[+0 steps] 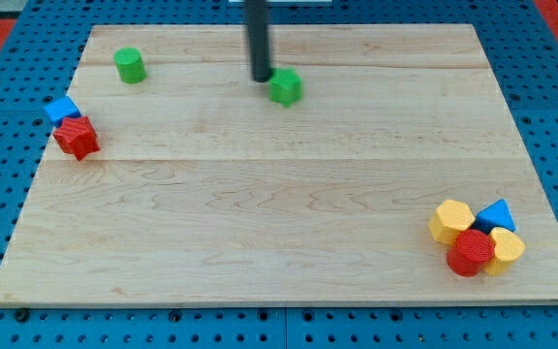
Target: Push the green star to the center right
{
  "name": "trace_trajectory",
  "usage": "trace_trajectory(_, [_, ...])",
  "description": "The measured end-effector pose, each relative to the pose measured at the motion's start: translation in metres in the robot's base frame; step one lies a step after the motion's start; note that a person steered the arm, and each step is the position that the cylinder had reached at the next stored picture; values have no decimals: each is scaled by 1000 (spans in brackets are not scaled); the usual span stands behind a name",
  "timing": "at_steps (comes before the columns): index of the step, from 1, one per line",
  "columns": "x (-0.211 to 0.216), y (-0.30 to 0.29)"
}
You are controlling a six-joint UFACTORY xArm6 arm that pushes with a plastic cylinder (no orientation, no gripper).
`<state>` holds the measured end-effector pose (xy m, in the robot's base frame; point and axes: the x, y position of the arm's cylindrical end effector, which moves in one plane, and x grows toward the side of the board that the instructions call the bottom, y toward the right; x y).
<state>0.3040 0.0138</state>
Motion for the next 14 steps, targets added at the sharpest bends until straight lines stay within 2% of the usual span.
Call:
trace_trajectory(1, [4,32])
trace_trajectory(2, [-14,0])
trace_trajectory(3, [-6,-36])
trace_trajectory(4, [25,-7])
trace_trajectory(6, [37,115])
trace_trajectory(8, [42,55])
trace_trajectory(9, [69,80])
trace_trajectory(11, [73,152])
trace_trajectory(12, [73,152])
trace_trajectory(13, [64,108])
trace_trajectory(14, [34,111])
